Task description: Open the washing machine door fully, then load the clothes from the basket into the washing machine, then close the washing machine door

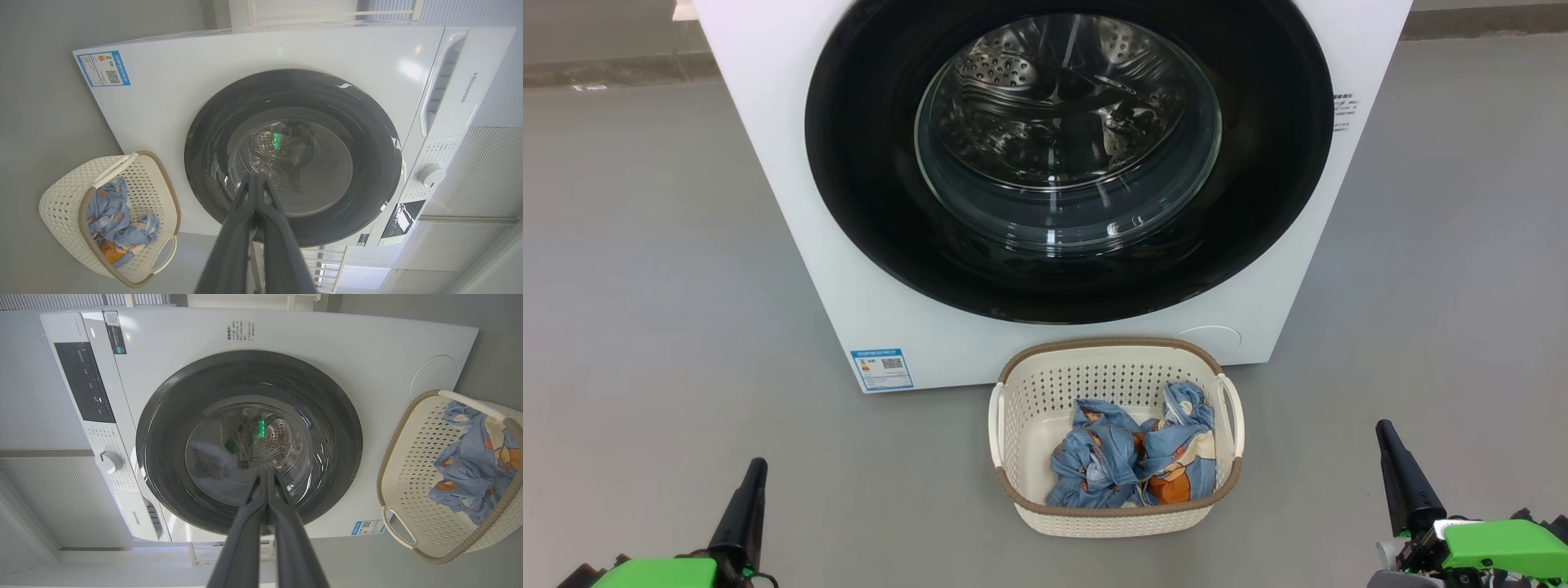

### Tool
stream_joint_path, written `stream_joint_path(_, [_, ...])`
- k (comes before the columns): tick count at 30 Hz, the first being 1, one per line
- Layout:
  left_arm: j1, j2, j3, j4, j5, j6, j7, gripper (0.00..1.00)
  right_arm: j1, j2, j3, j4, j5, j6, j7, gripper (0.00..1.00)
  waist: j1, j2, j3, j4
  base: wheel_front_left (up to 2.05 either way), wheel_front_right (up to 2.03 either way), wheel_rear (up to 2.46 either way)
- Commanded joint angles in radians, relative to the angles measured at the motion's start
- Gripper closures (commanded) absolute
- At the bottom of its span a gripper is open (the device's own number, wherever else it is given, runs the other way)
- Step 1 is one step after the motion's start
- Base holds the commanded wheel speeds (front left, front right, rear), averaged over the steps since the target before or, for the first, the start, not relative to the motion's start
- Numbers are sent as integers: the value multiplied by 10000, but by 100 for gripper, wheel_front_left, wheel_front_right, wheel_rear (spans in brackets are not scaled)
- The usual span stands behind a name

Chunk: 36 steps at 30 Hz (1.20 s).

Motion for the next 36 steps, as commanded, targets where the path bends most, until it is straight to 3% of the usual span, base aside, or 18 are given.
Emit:
stream_joint_path(1, [-420,131,335,-185,138,-31,57,100,-461,-45,233,-280,-27,16,76,100,0,-1,0,0,0,0,0])
stream_joint_path(32, [-420,131,334,-185,138,-31,57,100,-461,-45,233,-280,-27,16,76,100,0,-1,0,0,0,0,0])
stream_joint_path(33, [12,-4,-9,28,-6,2,-5,0,11,2,0,34,0,0,-4,0,0,-1,0,0,0,0,0])
stream_joint_path(36, [240,-138,-46,326,-7,4,-9,0,184,84,3,381,1,0,-15,0,0,-1,1,0,0,0,0])
